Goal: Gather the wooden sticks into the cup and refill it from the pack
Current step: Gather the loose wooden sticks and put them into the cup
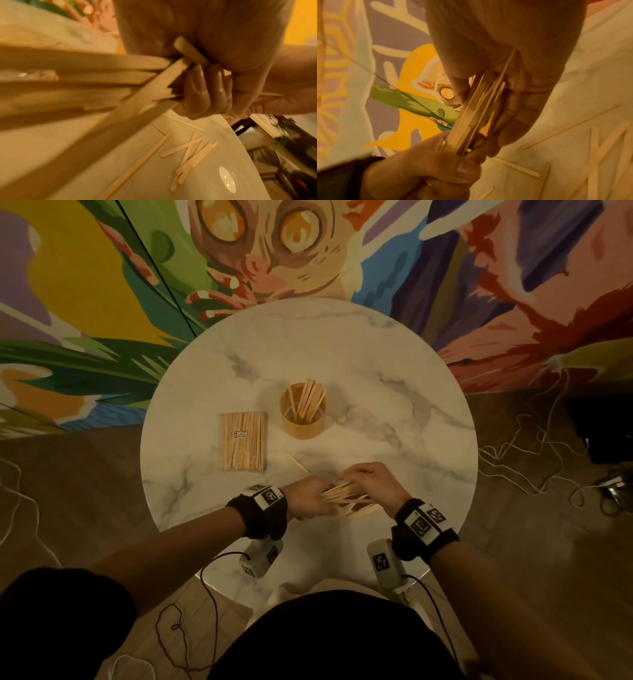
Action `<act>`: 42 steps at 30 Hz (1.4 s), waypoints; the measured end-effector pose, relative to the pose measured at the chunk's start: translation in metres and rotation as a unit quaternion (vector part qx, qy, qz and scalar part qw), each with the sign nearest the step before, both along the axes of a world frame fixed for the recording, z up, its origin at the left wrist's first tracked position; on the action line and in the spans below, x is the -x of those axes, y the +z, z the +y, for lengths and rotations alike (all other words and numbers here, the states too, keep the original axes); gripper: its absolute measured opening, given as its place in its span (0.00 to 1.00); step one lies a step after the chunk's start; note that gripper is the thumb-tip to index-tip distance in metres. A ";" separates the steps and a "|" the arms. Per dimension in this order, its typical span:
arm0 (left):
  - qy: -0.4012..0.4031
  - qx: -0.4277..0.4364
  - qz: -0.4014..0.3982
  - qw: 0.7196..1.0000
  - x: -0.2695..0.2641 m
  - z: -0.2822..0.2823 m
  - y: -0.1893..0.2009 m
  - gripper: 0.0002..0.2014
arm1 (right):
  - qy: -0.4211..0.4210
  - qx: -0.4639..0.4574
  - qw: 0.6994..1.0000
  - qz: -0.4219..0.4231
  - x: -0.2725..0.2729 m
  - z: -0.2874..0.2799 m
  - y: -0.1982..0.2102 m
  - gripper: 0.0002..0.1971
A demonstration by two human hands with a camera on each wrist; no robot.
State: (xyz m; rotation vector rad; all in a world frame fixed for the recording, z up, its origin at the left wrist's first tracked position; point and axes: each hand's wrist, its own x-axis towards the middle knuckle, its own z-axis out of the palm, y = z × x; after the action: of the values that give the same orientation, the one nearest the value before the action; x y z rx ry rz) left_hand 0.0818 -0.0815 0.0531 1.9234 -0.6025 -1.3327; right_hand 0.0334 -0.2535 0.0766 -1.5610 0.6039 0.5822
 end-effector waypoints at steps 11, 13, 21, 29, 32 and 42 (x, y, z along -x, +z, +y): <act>-0.049 -0.026 -0.072 0.996 0.008 0.001 0.001 0.12 | 0.107 0.071 0.988 -0.085 -0.009 0.016 -0.006 0.03; -0.034 -0.003 -0.067 0.997 0.007 -0.002 0.003 0.10 | 0.069 0.079 0.987 -0.119 -0.011 0.019 -0.005 0.02; 0.387 0.179 0.125 0.896 -0.030 0.005 0.027 0.16 | -0.097 -0.132 0.986 0.014 -0.003 -0.001 -0.003 0.15; 0.510 0.273 0.079 0.812 -0.012 -0.002 0.028 0.18 | 0.042 -0.256 0.938 0.228 0.033 0.039 -0.034 0.25; 0.560 0.273 0.047 0.781 0.001 -0.008 0.031 0.17 | 0.010 -0.287 0.921 0.262 0.036 0.046 -0.039 0.32; 0.597 0.275 0.103 0.747 0.025 -0.033 0.032 0.12 | -0.113 -0.348 0.918 0.156 0.013 0.047 -0.011 0.18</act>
State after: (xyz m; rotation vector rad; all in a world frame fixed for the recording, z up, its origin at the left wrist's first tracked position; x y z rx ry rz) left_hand 0.0570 -0.1142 0.0853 1.1678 0.3534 -0.3983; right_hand 0.0208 -0.2064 0.0653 -0.7203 0.7038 0.7714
